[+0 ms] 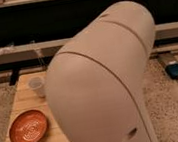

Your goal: Pick up the ceramic bowl

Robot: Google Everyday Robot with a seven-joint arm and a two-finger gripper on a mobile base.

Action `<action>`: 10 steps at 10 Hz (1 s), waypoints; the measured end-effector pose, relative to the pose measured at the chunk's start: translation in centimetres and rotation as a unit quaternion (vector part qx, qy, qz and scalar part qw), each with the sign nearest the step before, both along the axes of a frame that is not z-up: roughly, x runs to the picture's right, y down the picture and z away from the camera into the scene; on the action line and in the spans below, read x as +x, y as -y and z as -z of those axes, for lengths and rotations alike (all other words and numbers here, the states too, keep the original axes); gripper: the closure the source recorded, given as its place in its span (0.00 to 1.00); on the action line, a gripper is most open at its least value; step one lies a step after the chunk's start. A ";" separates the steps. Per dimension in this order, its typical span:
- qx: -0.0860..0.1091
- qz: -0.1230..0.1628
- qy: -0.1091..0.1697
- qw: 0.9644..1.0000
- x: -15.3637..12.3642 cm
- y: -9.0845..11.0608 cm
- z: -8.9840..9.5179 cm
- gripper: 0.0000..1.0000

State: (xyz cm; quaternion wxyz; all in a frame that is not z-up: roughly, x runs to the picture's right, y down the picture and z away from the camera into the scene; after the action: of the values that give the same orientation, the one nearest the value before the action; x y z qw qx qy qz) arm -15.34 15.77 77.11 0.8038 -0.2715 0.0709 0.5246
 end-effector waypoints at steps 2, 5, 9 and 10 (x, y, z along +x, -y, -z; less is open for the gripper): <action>-0.006 0.015 0.012 1.000 -0.8 -1.2 1.0 0.26; -0.042 0.018 0.029 0.999 -2.9 -1.9 1.3 0.26; -0.060 0.037 0.027 0.997 -4.6 -1.4 0.2 0.26; -0.059 0.038 0.028 0.997 -4.7 -1.4 0.3 0.26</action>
State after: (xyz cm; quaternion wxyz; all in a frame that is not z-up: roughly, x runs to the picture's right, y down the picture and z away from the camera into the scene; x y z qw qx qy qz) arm -20.03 17.19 76.85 0.8071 -0.3305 0.0896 0.4809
